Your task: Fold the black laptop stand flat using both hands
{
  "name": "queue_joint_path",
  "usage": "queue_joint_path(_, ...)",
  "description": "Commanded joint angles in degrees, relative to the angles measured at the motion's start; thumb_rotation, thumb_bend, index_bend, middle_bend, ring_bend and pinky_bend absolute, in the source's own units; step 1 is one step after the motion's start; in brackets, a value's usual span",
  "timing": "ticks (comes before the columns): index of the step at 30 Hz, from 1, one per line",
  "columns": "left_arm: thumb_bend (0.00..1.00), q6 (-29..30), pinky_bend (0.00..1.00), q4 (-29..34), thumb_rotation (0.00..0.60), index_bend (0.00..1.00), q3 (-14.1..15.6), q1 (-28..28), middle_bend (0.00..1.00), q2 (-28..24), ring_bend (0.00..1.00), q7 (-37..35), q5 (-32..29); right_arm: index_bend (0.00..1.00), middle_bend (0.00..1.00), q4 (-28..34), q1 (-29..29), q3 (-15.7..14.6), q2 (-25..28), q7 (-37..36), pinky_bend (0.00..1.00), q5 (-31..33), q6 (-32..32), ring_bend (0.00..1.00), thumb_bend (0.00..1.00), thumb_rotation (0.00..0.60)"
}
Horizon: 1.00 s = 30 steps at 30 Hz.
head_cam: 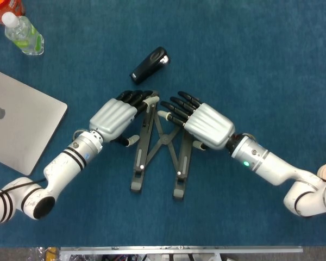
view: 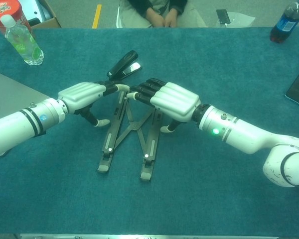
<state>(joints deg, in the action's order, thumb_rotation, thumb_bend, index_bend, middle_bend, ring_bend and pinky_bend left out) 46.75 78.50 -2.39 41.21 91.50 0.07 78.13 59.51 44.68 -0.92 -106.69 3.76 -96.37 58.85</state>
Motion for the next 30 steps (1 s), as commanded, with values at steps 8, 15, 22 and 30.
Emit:
queue_joint_path(8,0.29,-0.4,0.07,-2.2,0.600,0.00,0.2,0.3,0.00,1.3,0.00,-1.7,0.6,0.00,0.00,0.0,0.2,0.1,0.0,0.1,0.05,0.1,-0.1,0.00,0.12,0.600)
queue_joint_path(15,0.29,-0.6,0.07,-3.5,0.600,0.00,0.5,0.5,0.00,1.8,0.00,-2.6,1.0,0.00,0.00,-0.3,0.4,0.0,-0.3,0.1,0.05,0.2,-0.2,0.00,0.12,0.600)
queue_joint_path(22,0.29,-0.7,0.07,-4.1,0.600,0.00,0.6,0.6,0.00,1.3,0.00,-2.8,1.4,0.00,0.00,-0.6,0.6,0.0,-0.5,-0.3,0.05,0.2,-0.2,0.00,0.12,0.600)
queue_joint_path(30,0.29,-0.9,0.07,-4.4,0.600,0.00,0.9,0.5,0.00,0.2,0.00,-2.8,1.2,0.00,0.00,-0.7,0.9,0.3,-0.7,-0.4,0.05,0.2,-0.1,0.00,0.12,0.600)
